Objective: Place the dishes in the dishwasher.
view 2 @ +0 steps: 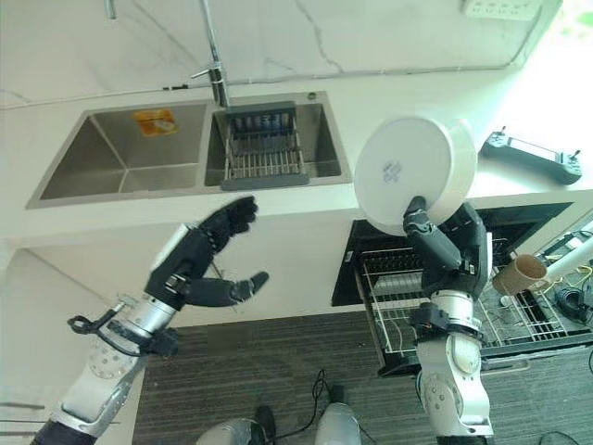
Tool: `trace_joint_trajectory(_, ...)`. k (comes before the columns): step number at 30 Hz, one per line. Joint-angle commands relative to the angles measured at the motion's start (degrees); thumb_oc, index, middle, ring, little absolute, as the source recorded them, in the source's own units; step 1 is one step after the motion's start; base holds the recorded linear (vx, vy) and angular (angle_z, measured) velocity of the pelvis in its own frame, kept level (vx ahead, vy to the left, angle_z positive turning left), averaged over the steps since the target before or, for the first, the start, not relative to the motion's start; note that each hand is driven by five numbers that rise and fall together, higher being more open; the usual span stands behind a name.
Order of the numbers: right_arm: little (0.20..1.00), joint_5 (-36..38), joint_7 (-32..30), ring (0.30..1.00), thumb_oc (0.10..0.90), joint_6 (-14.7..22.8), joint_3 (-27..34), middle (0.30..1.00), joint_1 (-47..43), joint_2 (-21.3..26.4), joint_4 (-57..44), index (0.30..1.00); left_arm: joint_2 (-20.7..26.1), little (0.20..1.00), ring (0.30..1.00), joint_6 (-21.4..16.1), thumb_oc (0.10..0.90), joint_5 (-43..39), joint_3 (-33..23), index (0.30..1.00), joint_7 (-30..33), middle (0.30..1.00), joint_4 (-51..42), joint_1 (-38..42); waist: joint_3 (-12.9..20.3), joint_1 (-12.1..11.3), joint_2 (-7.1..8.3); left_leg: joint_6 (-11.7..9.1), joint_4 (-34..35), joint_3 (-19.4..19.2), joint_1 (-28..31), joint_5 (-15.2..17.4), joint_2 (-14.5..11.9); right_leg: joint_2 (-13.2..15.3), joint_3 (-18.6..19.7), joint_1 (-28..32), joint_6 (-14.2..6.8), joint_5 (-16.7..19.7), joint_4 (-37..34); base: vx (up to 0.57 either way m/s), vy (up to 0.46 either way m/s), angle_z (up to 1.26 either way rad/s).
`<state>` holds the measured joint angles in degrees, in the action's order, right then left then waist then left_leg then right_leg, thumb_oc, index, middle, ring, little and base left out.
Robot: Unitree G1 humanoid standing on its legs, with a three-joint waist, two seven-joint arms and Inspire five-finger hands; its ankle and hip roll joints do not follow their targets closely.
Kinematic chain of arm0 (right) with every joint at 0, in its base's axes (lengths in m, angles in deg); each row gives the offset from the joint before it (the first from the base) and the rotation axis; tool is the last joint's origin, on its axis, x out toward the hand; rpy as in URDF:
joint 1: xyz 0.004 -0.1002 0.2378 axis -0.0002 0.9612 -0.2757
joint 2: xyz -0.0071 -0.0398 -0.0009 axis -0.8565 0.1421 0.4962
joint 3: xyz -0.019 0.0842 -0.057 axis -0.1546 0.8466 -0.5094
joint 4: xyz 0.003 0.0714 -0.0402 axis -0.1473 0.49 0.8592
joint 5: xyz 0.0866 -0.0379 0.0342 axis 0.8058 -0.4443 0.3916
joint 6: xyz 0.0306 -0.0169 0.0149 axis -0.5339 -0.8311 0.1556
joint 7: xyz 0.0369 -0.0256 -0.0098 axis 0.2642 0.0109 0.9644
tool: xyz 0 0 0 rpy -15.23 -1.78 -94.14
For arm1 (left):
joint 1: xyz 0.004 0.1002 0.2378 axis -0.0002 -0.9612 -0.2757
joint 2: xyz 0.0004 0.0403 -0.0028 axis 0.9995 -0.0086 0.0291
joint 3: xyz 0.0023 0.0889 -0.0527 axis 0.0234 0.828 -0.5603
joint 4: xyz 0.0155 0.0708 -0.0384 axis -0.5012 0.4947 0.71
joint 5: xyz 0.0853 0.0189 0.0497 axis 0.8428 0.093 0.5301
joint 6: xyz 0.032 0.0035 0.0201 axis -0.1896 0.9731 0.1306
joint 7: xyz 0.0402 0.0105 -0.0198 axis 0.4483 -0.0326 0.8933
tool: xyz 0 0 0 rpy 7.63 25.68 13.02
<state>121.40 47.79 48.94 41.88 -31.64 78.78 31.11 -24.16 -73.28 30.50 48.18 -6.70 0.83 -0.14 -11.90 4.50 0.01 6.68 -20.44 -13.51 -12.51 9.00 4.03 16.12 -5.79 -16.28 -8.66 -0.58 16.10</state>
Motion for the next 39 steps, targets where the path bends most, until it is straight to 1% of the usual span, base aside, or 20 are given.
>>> trace_joint_trajectory(1, 0.300, -3.3, 2.5, 0.300, 0.400, 7.7, 1.8, 0.300, -11.0, 1.3, -6.5, 0.300, -1.5, 0.900, 0.900, -3.1, 0.800, -1.6, -0.1, 0.900, 0.4, 0.900, -5.3, 4.2, 0.9, -0.2, 0.19, -4.1, 3.3, 5.8, 8.2, 6.7, -1.8, -2.6, -2.5, -1.8, -0.1, 5.0, 1.1, -0.03, 0.204, -0.35)
trace_joint_trajectory(2, 0.300, -1.9, 4.3, 0.300, 0.400, 6.9, 1.4, 0.300, -10.9, 1.9, -6.1, 0.300, -1.6, 0.900, 0.900, -2.4, 0.800, 0.3, 1.9, 0.900, 1.7, 0.900, -3.8, 2.2, 0.7, -0.6, 0.70, -3.8, 3.3, 3.3, 9.1, 7.0, -3.0, -2.0, -7.5, -0.4, -0.4, 6.8, 1.1, -0.01, 0.147, -0.44)
trace_joint_trajectory(4, 0.300, 0.3, 6.2, 0.300, 0.400, 7.1, 1.6, 0.300, -10.1, 2.9, -5.8, 0.300, -1.2, 0.900, 0.900, -2.3, 0.800, 1.0, 3.0, 0.900, 1.3, 0.900, -1.7, 1.0, 0.5, -0.6, 0.71, -3.6, 3.3, 2.6, 9.5, 6.8, -3.9, -2.9, -8.6, 1.2, 0.2, 5.4, 1.1, -0.01, 0.080, -0.62)
trace_joint_trajectory(8, 0.300, 2.4, 8.8, 0.300, 0.400, 7.9, 2.0, 0.300, -7.9, 4.5, -6.5, 0.300, -0.5, 0.900, 0.900, 2.4, 0.800, 0.8, 7.4, 0.900, -3.6, 0.900, 3.2, 0.0, 0.7, 0.3, 0.81, -3.5, 3.3, 4.6, 8.9, 5.9, -4.8, -5.0, -4.6, 3.3, 1.7, 2.8, 1.1, -0.02, -0.062, -0.36)
trace_joint_trajectory(13, 0.300, -4.9, 10.0, 0.300, 0.400, 8.4, -1.3, 0.300, -7.5, 4.1, -8.2, 0.300, 0.4, 0.900, 0.900, 10.3, 0.800, -1.9, 11.7, 0.900, -9.5, 0.900, 12.9, -2.7, 0.4, -1.6, 0.94, -4.6, 3.3, 4.5, 8.0, 4.3, -6.7, 0.6, -3.8, 5.5, 0.3, 4.0, 1.1, -0.02, -0.247, 0.00)
trace_joint_trajectory(14, 0.300, -4.9, 10.0, 0.300, 0.400, 8.4, -1.3, 0.300, -7.5, 4.1, -8.2, 0.300, 0.4, 0.900, 0.900, 10.3, 0.800, -1.9, 11.7, 0.900, -9.5, 0.900, 12.9, -2.7, 0.4, -1.6, 0.94, -4.6, 3.3, 4.5, 8.0, 4.3, -6.7, 0.6, -3.8, 5.5, 0.3, 4.0, 1.1, 0.00, -0.508, -0.24)
trace_joint_trajectory(15, 0.300, -9.5, 10.0, 0.300, 0.400, 8.8, -2.9, 0.300, -8.0, 4.8, -8.0, 0.300, 0.8, 0.900, 0.900, 12.3, 0.800, -5.8, 12.0, 0.900, -9.1, 0.900, 16.9, -4.2, 0.2, -2.3, 0.91, -5.6, 3.3, 5.0, 7.7, 3.9, -7.9, 3.4, -2.4, 4.4, -1.1, 5.3, 1.1, 0.01, -0.566, -0.31)
trace_joint_trajectory(16, 0.300, -9.7, 10.4, 0.300, 0.400, 9.0, -3.3, 0.300, -7.7, 4.8, -8.2, 0.300, -0.3, 0.900, 0.900, 12.5, 0.800, -10.6, 10.4, 0.900, -8.9, 0.900, 19.1, -5.0, 0.2, -2.4, 0.88, -5.9, 3.3, 5.8, 7.5, 3.8, -8.5, 3.5, -0.9, 3.8, -1.4, 5.0, 1.1, 0.05, -0.968, -0.31)
trace_joint_trajectory(17, 0.300, -8.4, 12.9, 0.300, 0.400, 10.7, -2.4, 0.300, -6.0, 4.2, -8.3, 0.300, -2.1, 0.900, 0.900, 12.5, 0.800, -14.2, 6.4, 0.900, -7.6, 0.900, 24.4, -6.3, 0.6, -1.9, 0.71, -6.7, 3.3, 8.1, 6.9, 3.4, -10.0, 1.8, 2.5, 3.9, -1.3, 3.1, 1.1, 0.06, -0.756, -0.08)
trace_joint_trajectory(20, 0.300, -9.8, 12.7, 0.300, 0.400, 10.8, -1.1, 0.300, -6.3, 4.9, -7.3, 0.300, -4.3, 0.900, 0.900, 15.1, 0.800, -15.2, 1.8, 0.900, -4.4, 0.900, 34.1, -8.2, 1.0, -2.5, 0.49, -9.4, 3.3, 9.4, 4.7, 0.5, -13.6, -0.5, 1.8, 4.0, -1.3, -0.8, 1.1, 0.01, -0.702, 0.43)
trace_joint_trajectory(21, 0.300, -11.5, 11.5, 0.300, 0.400, 10.4, -1.2, 0.300, -6.9, 5.5, -6.7, 0.300, -5.7, 0.900, 0.900, 15.0, 0.800, -16.7, -0.1, 0.900, -3.9, 0.900, 37.1, -8.8, 1.1, -2.7, 0.38, -10.3, 3.3, 9.3, 4.0, -0.5, -14.9, -1.0, 1.4, 3.4, -1.2, -1.4, 1.1, -0.09, -0.783, 0.44)
trace_joint_trajectory(22, 0.300, -14.0, 11.5, 0.300, 0.400, 9.6, -0.8, 0.300, -8.1, 6.1, -4.6, 0.300, -10.0, 0.900, 0.900, 13.2, 0.800, -17.2, -6.2, 0.900, -2.8, 0.900, 45.3, -11.2, 0.9, -3.0, -0.14, -12.6, 3.3, 7.5, 3.2, -2.9, -19.6, -2.3, -1.1, 3.5, 0.2, -2.8, 1.1, -0.07, -0.714, 0.36)
trace_joint_trajectory(25, 0.300, -16.1, 12.9, 0.300, 0.400, 9.7, 1.3, 0.300, -5.6, 7.4, -4.1, 0.300, -14.7, 0.900, 0.900, 12.2, 0.800, -17.3, -13.9, 0.900, -4.2, 0.900, 57.0, -14.1, 0.8, -2.5, -0.13, -13.9, 3.3, 3.5, 2.8, -8.2, -22.6, -3.6, -4.0, 4.1, 2.0, -3.7, 1.1, 0.00, -0.465, 0.50)
trace_joint_trajectory(27, 0.300, -16.5, 13.5, 0.300, 0.400, 9.8, 2.9, 0.300, -4.2, 8.3, -3.7, 0.300, -16.4, 0.900, 0.900, 13.0, 0.800, -16.7, -17.1, 0.900, -4.7, 0.900, 62.7, -14.5, 1.0, -1.9, -0.53, -15.0, 3.3, 0.3, 3.3, -9.5, -23.8, -3.7, -6.2, 5.6, 2.2, -5.6, 1.1, 0.08, -0.213, 0.63)
trace_joint_trajectory(28, 0.300, -18.9, 12.7, 0.300, 0.400, 10.2, 3.7, 0.300, -3.6, 8.8, -3.2, 0.300, -16.9, 0.900, 0.900, 12.9, 0.800, -14.8, -18.4, 0.900, -4.6, 0.900, 65.5, -14.3, 0.9, -1.4, -0.72, -15.4, 3.3, -1.7, 3.4, -9.6, -23.7, -3.6, -7.5, 6.3, 2.3, -6.2, 1.1, 0.01, -0.123, 0.60)
trace_joint_trajectory(29, 0.300, -22.4, 11.7, 0.300, 0.400, 10.1, 4.3, 0.300, -3.7, 9.5, -2.8, 0.300, -17.6, 0.900, 0.900, 11.0, 0.800, -12.4, -19.0, 0.900, -4.2, 0.900, 70.4, -14.2, 0.9, -1.4, -0.96, -14.7, 3.3, -2.1, 2.2, -9.5, -21.8, -3.5, -8.4, 6.4, 2.5, -6.0, 1.1, -0.03, -0.070, 0.60)
trace_joint_trajectory(32, 0.300, -25.5, 10.5, 0.300, 0.400, 9.4, 4.9, 0.300, -3.7, 11.5, -2.5, 0.300, -17.9, 0.900, 0.900, 8.8, 0.800, -7.9, -18.5, 0.900, -4.2, 0.900, 76.5, -14.2, 2.0, -0.7, -1.43, -14.4, 3.3, -4.2, 2.1, -7.6, -22.0, -3.1, -9.8, 7.1, 2.4, -6.4, 1.1, 0.03, 0.050, 0.29)
trace_joint_trajectory(34, 0.300, -30.3, 9.5, 0.300, 0.400, 10.0, 4.5, 0.300, -3.9, 12.6, -1.0, 0.300, -18.4, 0.900, 0.900, 6.7, 0.800, -4.7, -16.3, 0.900, -4.3, 0.900, 80.2, -13.8, 3.1, -0.5, -1.45, -14.0, 3.3, -1.7, 2.4, -5.0, -20.1, -3.1, -8.7, 7.1, 2.1, -6.6, 1.1, 0.05, 0.151, 0.15)
trace_joint_trajectory(37, 0.300, -31.9, 9.6, 0.300, 0.400, 9.9, 4.5, 0.300, -3.3, 13.1, -0.3, 0.300, -18.8, 0.900, 0.900, 4.9, 0.800, -4.2, -16.0, 0.900, -3.6, 0.900, 81.7, -13.6, 3.8, -0.6, -1.39, -14.0, 3.3, -1.2, 3.0, -3.9, -19.9, -2.3, -8.6, 7.5, 1.4, -6.6, 1.1, 0.07, 0.135, 0.11)
trace_joint_trajectory(39, 0.300, -37.2, 9.0, 0.300, 0.400, 10.7, 4.4, 0.300, -2.2, 13.4, 0.4, 0.300, -18.4, 0.900, 0.900, 5.0, 0.800, -3.5, -16.7, 0.900, -2.7, 0.900, 80.9, -13.3, 4.1, -0.6, -1.12, -13.8, 3.3, -1.3, 3.7, -3.2, -19.5, -1.7, -8.7, 8.0, 0.8, -6.4, 1.1, 0.06, 0.139, 0.03)
